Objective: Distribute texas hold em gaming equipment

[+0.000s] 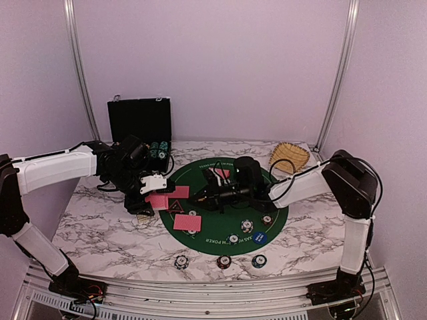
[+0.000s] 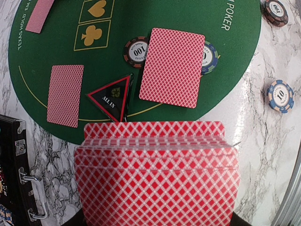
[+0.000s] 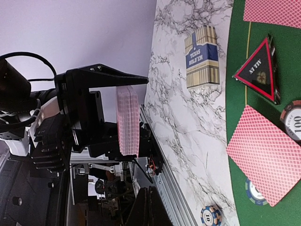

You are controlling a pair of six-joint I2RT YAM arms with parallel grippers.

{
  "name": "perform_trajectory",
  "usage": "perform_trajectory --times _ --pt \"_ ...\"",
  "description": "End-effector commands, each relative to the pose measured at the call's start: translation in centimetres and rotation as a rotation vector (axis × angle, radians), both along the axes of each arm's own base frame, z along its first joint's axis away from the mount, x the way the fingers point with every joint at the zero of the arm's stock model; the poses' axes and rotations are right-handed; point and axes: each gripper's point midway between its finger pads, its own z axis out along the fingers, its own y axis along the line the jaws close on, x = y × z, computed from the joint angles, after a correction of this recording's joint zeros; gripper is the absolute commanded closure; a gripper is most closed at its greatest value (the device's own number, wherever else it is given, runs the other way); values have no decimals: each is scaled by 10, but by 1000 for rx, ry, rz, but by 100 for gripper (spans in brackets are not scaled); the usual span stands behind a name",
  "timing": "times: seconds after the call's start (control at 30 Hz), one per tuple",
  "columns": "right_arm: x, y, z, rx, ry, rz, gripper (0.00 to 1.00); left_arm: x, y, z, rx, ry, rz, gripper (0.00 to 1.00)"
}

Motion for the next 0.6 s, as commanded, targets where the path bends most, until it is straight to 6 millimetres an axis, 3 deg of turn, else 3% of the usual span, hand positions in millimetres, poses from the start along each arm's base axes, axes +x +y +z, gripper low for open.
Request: perform_trajectory --times 0.0,0.03,0.1,0.17,0.33,0.57 --pt "12 -9 14 -94 -136 -25 87 -1 0 5 -13 -14 -9 59" --pt "14 -10 9 -127 -151 -26 81 -1 -1 6 -16 -13 -10 59" --pt "17 -15 -8 -214 -165 -28 56 -1 -1 6 -19 -11 -6 59" --pt "17 -21 -21 -259 -160 -36 44 -1 -1 7 -20 -13 -6 59" --pt "7 -30 -43 -273 -105 -35 35 -2 0 10 -25 -21 -8 59" --pt "3 -33 -72 -288 -52 -15 35 -3 0 10 -26 -18 -5 59"
